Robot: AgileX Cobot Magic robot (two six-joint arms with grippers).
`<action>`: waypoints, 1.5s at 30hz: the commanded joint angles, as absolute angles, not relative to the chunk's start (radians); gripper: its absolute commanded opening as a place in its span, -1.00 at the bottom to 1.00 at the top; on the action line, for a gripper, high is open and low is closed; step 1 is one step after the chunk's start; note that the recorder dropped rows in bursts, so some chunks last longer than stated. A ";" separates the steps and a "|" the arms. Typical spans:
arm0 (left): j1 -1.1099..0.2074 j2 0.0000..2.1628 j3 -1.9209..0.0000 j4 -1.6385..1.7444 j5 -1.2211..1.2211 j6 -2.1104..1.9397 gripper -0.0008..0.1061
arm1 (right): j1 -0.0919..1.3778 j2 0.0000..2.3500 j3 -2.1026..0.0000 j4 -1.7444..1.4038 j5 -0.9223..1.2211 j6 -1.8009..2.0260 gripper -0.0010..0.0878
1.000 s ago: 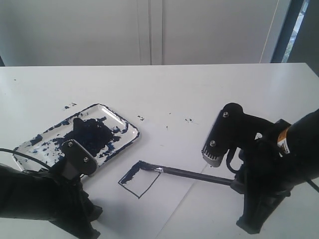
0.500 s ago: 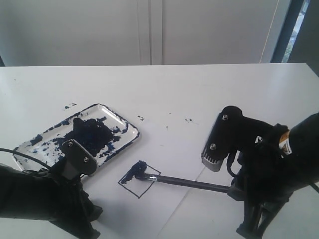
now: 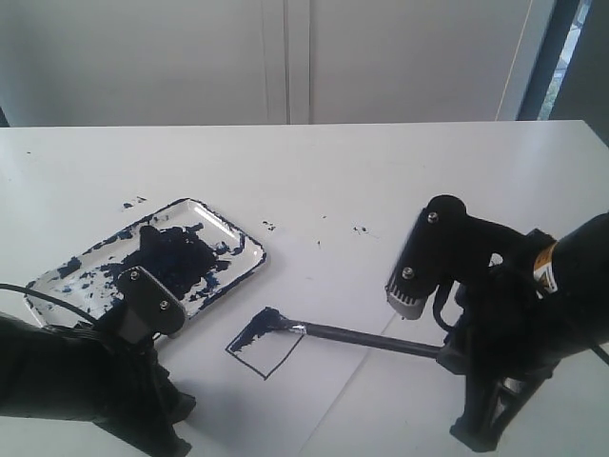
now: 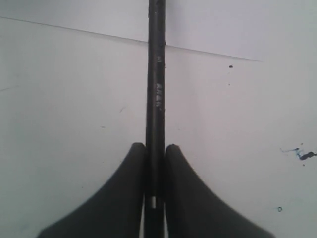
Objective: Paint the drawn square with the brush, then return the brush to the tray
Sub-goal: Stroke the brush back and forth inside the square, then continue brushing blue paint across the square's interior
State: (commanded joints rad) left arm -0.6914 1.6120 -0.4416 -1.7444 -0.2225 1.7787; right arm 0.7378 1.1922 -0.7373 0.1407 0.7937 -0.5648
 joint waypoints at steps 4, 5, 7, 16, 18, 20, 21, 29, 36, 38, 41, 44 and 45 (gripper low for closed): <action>-0.691 1.612 -0.442 -1.744 -0.225 1.779 0.01 | 0.738 1.192 -0.737 0.169 0.797 -0.587 -0.98; -0.691 1.612 -0.442 -1.744 -0.225 1.779 0.01 | 0.738 1.192 -0.737 0.174 0.802 -0.594 -0.98; -0.691 1.612 -0.442 -1.744 -0.225 1.779 0.01 | 0.738 1.192 -0.737 0.191 0.812 -0.610 -0.98; -0.691 1.612 -0.442 -1.744 -0.227 1.779 0.01 | 0.738 1.192 -0.737 0.204 0.823 -0.632 -0.98; -0.691 1.612 -0.442 -1.744 -0.227 1.779 0.01 | 0.738 1.192 -0.737 0.174 0.816 -0.626 -0.98; -0.691 1.612 -0.442 -1.744 -0.229 1.779 0.01 | 0.738 1.192 -0.737 0.129 0.799 -0.591 -0.98; -0.691 1.612 -0.442 -1.744 -0.229 1.779 0.01 | 0.738 1.192 -0.737 0.101 0.785 -0.554 -0.98; -0.691 1.612 -0.442 -1.744 -0.233 1.779 0.01 | 0.738 1.192 -0.737 0.000 0.752 -0.445 -0.98; -0.691 1.612 -0.442 -1.744 -0.235 1.777 0.01 | 0.738 1.192 -0.737 0.102 0.831 -0.548 -0.98; -0.691 1.612 -0.442 -1.744 -0.235 1.777 0.01 | 0.738 1.188 -0.737 0.177 0.838 -0.599 -0.98; -0.691 1.612 -0.442 -1.744 -0.235 1.777 0.01 | 0.738 1.188 -0.740 0.207 0.844 -0.626 -0.98; -0.691 1.612 -0.442 -1.744 -0.237 1.777 0.01 | 0.738 1.188 -0.743 0.193 0.847 -0.626 -0.98; -0.691 1.612 -0.442 -1.744 -0.237 1.777 0.01 | 0.738 1.188 -0.743 0.180 0.845 -0.626 -0.98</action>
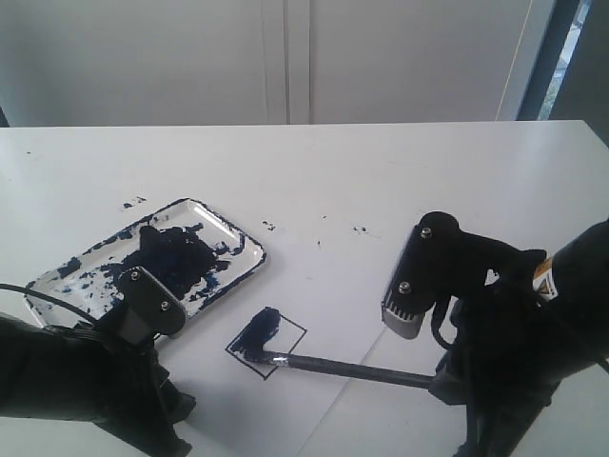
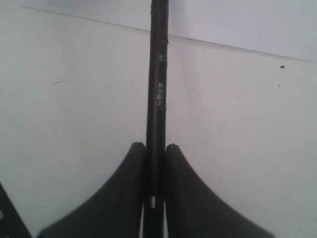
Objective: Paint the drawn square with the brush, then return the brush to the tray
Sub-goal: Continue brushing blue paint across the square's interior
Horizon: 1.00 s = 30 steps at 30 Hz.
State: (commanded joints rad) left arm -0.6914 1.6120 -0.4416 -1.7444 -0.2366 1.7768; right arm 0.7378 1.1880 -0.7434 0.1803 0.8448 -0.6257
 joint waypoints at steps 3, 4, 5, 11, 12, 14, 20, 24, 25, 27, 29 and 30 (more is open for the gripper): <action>-0.691 1.612 -0.442 -1.744 -0.238 1.777 0.01 | 0.738 1.188 -0.743 0.103 0.821 -0.570 -0.98; -0.691 1.612 -0.442 -1.744 -0.238 1.777 0.01 | 0.738 1.188 -0.743 0.067 0.807 -0.526 -0.98; -0.691 1.612 -0.442 -1.744 -0.238 1.777 0.01 | 0.738 1.188 -0.743 0.028 0.800 -0.485 -0.98; -0.691 1.612 -0.442 -1.744 -0.238 1.777 0.01 | 0.738 1.188 -0.743 -0.063 0.788 -0.386 -0.98; -0.691 1.612 -0.442 -1.744 -0.238 1.777 0.01 | 0.738 1.188 -0.743 -0.063 0.788 -0.386 -0.98; -0.691 1.612 -0.442 -1.744 -0.238 1.777 0.01 | 0.738 1.188 -0.743 -0.044 0.794 -0.393 -0.98; -0.691 1.612 -0.442 -1.744 -0.240 1.775 0.01 | 0.738 1.188 -0.743 0.123 0.850 -0.546 -0.98; -0.691 1.612 -0.442 -1.744 -0.240 1.775 0.01 | 0.738 1.188 -0.743 0.175 0.881 -0.584 -0.98; -0.691 1.612 -0.442 -1.744 -0.240 1.775 0.01 | 0.738 1.188 -0.743 0.175 0.888 -0.584 -0.98; -0.691 1.612 -0.442 -1.744 -0.240 1.775 0.01 | 0.738 1.188 -0.743 0.175 0.894 -0.591 -0.98; -0.691 1.612 -0.442 -1.744 -0.240 1.775 0.01 | 0.738 1.188 -0.743 0.162 0.888 -0.591 -0.98; -0.691 1.612 -0.442 -1.744 -0.240 1.775 0.01 | 0.738 1.188 -0.743 0.149 0.874 -0.586 -0.98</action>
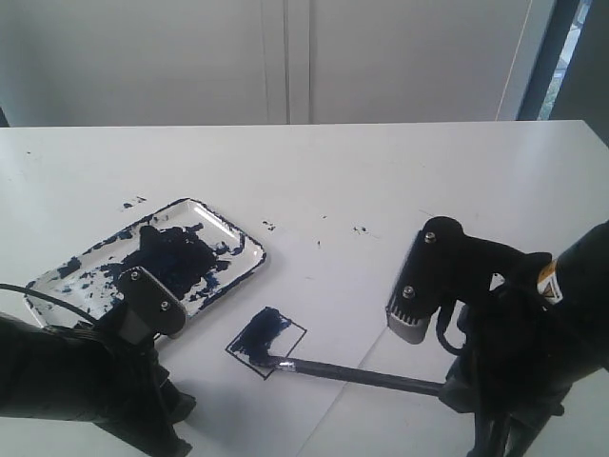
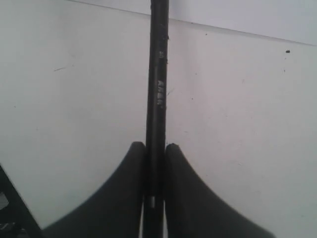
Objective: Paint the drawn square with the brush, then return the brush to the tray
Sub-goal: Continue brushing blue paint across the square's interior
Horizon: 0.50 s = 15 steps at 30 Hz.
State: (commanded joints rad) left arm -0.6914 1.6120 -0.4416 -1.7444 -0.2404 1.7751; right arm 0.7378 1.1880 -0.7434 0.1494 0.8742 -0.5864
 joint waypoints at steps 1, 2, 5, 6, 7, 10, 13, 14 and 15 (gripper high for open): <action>-0.691 1.612 -0.442 -1.744 -0.242 1.775 0.01 | 0.738 1.188 -0.743 0.132 0.861 -0.568 -0.98; -0.691 1.612 -0.442 -1.744 -0.242 1.775 0.01 | 0.738 1.188 -0.743 0.107 0.846 -0.544 -0.98; -0.691 1.612 -0.442 -1.744 -0.242 1.775 0.01 | 0.738 1.188 -0.743 0.014 0.825 -0.445 -0.98; -0.691 1.612 -0.442 -1.744 -0.242 1.775 0.01 | 0.738 1.188 -0.743 -0.016 0.821 -0.422 -0.98; -0.691 1.612 -0.442 -1.744 -0.242 1.775 0.01 | 0.738 1.188 -0.743 -0.041 0.822 -0.396 -0.98; -0.691 1.612 -0.442 -1.744 -0.241 1.775 0.01 | 0.738 1.188 -0.743 -0.051 0.822 -0.385 -0.98; -0.691 1.612 -0.442 -1.744 -0.241 1.775 0.01 | 0.738 1.188 -0.743 -0.022 0.828 -0.407 -0.98; -0.691 1.612 -0.442 -1.744 -0.241 1.775 0.01 | 0.738 1.188 -0.743 0.000 0.840 -0.437 -0.98; -0.691 1.612 -0.442 -1.744 -0.241 1.775 0.01 | 0.738 1.188 -0.743 0.034 0.856 -0.468 -0.98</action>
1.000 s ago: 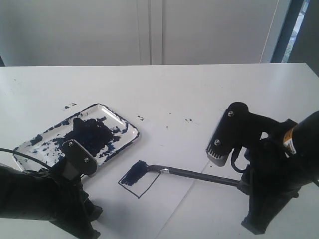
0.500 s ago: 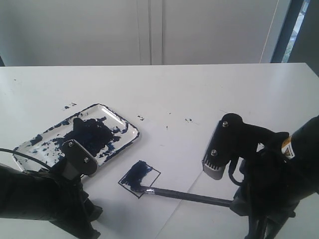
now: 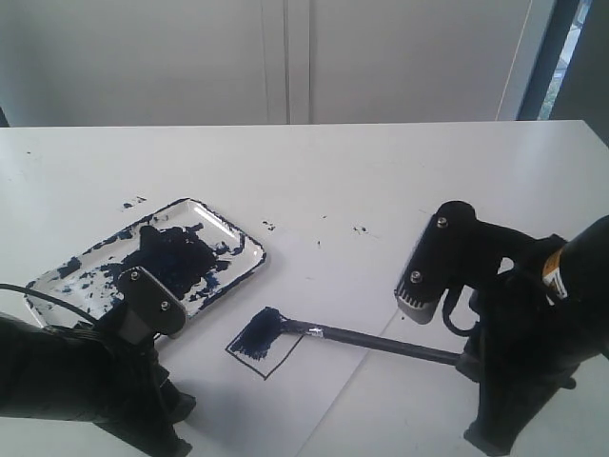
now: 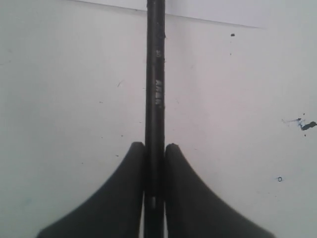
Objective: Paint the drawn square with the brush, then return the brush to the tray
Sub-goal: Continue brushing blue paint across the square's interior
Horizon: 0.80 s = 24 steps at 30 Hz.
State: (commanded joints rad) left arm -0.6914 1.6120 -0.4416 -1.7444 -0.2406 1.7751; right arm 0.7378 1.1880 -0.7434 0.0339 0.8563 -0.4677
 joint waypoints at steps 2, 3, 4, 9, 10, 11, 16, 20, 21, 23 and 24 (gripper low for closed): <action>-0.691 1.612 -0.442 -1.744 -0.242 1.775 0.01 | 0.738 1.188 -0.743 0.108 0.885 -0.533 -0.98; -0.691 1.612 -0.442 -1.744 -0.242 1.775 0.01 | 0.738 1.188 -0.743 0.126 0.893 -0.558 -0.98; -0.691 1.612 -0.442 -1.744 -0.242 1.775 0.01 | 0.738 1.188 -0.744 0.143 0.901 -0.571 -0.98; -0.691 1.612 -0.442 -1.744 -0.242 1.775 0.01 | 0.738 1.188 -0.746 0.153 0.923 -0.582 -0.98; -0.691 1.612 -0.442 -1.744 -0.242 1.775 0.01 | 0.738 1.188 -0.746 0.153 0.923 -0.582 -0.98; -0.691 1.612 -0.442 -1.744 -0.242 1.775 0.01 | 0.738 1.188 -0.746 0.148 0.917 -0.580 -0.98; -0.691 1.612 -0.442 -1.744 -0.242 1.775 0.01 | 0.738 1.188 -0.746 0.042 0.870 -0.464 -0.98; -0.691 1.612 -0.442 -1.744 -0.242 1.775 0.01 | 0.738 1.188 -0.746 -0.044 0.863 -0.386 -0.98; -0.691 1.612 -0.442 -1.744 -0.242 1.775 0.01 | 0.738 1.188 -0.746 -0.051 0.862 -0.380 -0.98; -0.691 1.612 -0.442 -1.744 -0.242 1.775 0.01 | 0.738 1.188 -0.746 -0.051 0.860 -0.378 -0.98; -0.691 1.612 -0.442 -1.744 -0.242 1.775 0.01 | 0.738 1.188 -0.746 -0.030 0.865 -0.387 -0.98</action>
